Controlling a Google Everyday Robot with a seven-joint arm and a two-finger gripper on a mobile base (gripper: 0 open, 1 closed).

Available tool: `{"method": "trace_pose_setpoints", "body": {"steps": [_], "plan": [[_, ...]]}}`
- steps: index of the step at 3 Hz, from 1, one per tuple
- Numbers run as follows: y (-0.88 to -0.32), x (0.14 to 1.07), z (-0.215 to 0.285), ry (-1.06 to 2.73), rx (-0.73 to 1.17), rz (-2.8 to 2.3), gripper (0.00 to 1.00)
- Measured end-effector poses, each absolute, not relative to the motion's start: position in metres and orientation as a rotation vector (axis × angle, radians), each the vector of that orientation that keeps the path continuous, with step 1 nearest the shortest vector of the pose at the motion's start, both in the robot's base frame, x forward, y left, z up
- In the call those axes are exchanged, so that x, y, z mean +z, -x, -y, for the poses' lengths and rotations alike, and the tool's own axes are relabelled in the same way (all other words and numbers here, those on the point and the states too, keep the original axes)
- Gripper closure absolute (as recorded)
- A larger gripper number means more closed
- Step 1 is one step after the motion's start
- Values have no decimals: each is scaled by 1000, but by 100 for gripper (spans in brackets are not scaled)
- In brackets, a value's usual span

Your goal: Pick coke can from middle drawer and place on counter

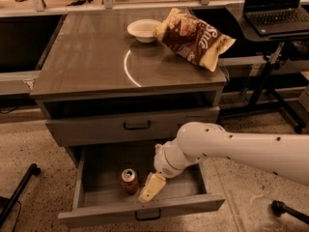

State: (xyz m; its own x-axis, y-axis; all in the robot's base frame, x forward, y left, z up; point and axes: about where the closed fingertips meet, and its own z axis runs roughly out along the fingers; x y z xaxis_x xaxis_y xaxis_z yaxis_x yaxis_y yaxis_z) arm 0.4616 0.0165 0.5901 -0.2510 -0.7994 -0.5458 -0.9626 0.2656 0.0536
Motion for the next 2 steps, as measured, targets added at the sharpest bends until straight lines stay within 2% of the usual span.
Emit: {"method": "trace_pose_setpoints", "body": {"steps": [1, 2], "plan": [[-483, 536, -51, 1566, 612, -2117, 0], [-483, 535, -51, 1566, 615, -2116, 0]]}}
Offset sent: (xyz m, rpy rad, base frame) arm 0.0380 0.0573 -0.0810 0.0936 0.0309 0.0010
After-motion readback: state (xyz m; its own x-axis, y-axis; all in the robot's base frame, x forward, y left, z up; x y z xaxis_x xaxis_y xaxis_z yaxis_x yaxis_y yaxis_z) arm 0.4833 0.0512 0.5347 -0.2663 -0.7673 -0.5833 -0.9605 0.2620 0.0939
